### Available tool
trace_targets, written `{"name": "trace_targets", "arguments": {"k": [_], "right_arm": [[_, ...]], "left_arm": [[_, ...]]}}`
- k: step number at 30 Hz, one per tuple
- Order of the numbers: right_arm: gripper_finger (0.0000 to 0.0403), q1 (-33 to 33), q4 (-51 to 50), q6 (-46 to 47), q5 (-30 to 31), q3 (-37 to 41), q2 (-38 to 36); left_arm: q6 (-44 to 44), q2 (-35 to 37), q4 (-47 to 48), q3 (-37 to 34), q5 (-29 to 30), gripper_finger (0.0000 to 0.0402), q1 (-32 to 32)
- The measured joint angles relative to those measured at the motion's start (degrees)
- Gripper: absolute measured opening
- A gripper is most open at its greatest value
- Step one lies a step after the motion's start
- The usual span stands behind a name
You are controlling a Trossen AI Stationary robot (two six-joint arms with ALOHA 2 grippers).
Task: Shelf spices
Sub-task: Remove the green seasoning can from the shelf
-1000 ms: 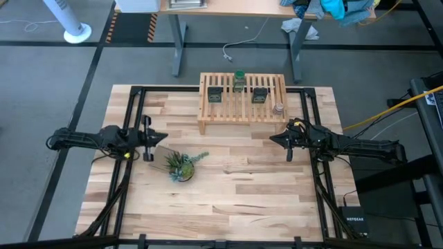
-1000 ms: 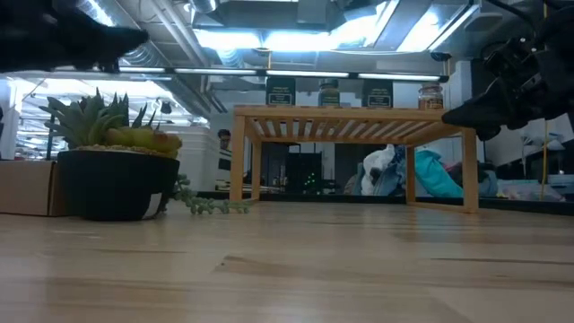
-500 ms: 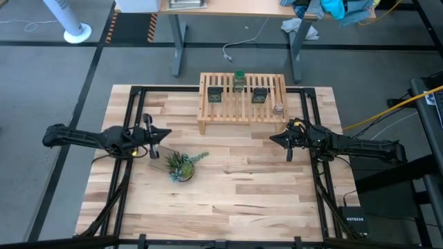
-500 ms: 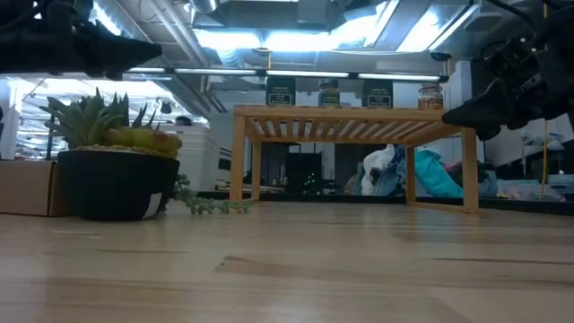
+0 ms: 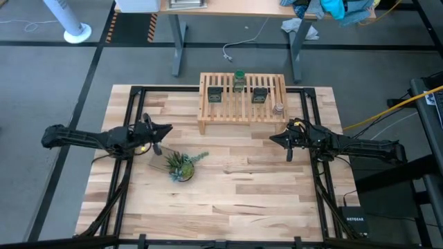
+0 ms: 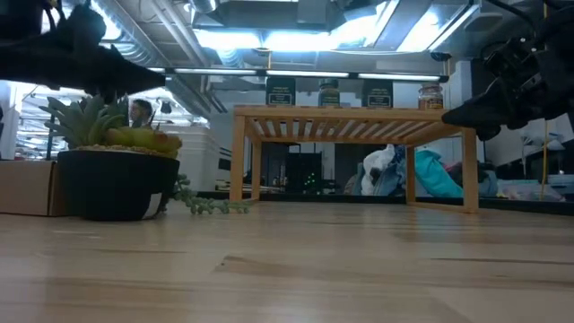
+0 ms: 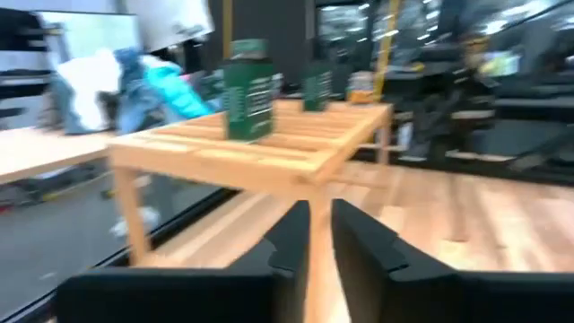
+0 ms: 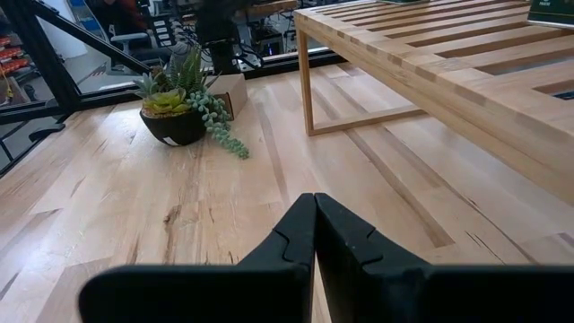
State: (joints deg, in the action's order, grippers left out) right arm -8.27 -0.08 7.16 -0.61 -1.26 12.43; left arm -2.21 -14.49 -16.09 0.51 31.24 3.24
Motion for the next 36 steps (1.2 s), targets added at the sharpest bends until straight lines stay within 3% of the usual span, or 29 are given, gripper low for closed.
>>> {"name": "trace_targets", "arguments": {"k": [4, 8, 15, 20, 26, 36], "right_arm": [[0.0014, 0.00, 0.00, 0.00, 0.00, 0.00, 0.00], [0.0014, 0.00, 0.00, 0.00, 0.01, 0.00, 0.00], [0.0014, 0.01, 0.00, 0.00, 0.01, 0.00, 0.00], [0.0014, 0.00, 0.02, 0.00, 0.01, 0.00, 0.00], [0.0014, 0.00, 0.02, -0.01, 0.01, -0.02, 0.00], [0.0014, 0.00, 0.00, 0.00, 0.01, -0.02, -0.02]], "left_arm": [[-0.91, -1.16, -0.34, 0.00, 0.49, 0.0118, -2.21], [-2.53, -2.32, -6.47, 0.00, 0.53, 0.0168, -4.27], [-4.56, -5.62, -15.23, 1.37, -0.73, 0.0215, -9.63], [-2.29, -10.48, -16.03, 6.29, -11.01, 0.0216, -15.46], [-2.97, -21.80, -15.42, 16.13, -19.81, 0.0210, -23.87], [-7.55, -43.66, -1.23, 35.30, -41.42, 0.0210, -39.71]]}}
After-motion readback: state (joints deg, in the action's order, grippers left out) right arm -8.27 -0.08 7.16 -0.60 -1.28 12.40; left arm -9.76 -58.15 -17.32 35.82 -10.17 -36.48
